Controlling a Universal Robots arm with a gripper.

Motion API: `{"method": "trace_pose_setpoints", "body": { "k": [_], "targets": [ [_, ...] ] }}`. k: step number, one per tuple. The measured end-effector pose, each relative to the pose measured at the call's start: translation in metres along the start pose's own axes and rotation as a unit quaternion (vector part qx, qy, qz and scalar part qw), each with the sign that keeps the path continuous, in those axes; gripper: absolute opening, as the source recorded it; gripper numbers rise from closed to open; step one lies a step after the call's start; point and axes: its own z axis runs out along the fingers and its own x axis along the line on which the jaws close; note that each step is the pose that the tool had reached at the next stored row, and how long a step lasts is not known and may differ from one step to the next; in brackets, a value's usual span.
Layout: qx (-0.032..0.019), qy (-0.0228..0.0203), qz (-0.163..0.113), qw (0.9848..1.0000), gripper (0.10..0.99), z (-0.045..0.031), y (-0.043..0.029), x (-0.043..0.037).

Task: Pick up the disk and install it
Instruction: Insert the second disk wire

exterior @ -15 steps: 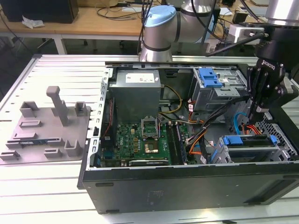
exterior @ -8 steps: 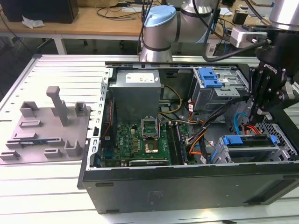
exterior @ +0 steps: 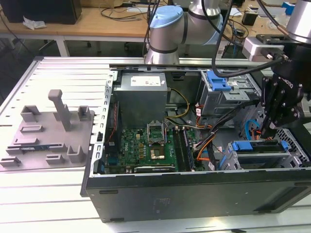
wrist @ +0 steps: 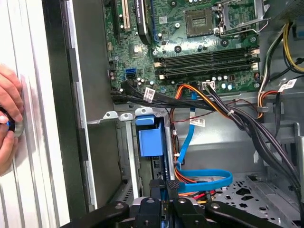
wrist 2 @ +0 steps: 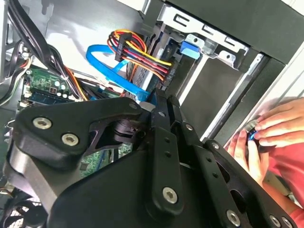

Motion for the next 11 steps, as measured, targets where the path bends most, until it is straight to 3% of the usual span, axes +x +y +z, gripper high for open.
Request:
{"method": "trace_pose_setpoints", "body": {
  "k": [4,6,8,11],
  "targets": [
    [0.0000,-0.0005,0.000,1.0000,0.161,0.0001,0.0001,0.0001],
    [-0.0003,-0.0030,0.000,1.0000,0.161,0.0003,0.0001,0.0002],
    [-0.0006,-0.0061,0.000,1.0000,0.161,0.0009,0.0000,0.0004],
    [-0.0015,-0.0165,0.001,0.9999,0.161,0.0026,-0.0002,0.0030]
  ]
}}
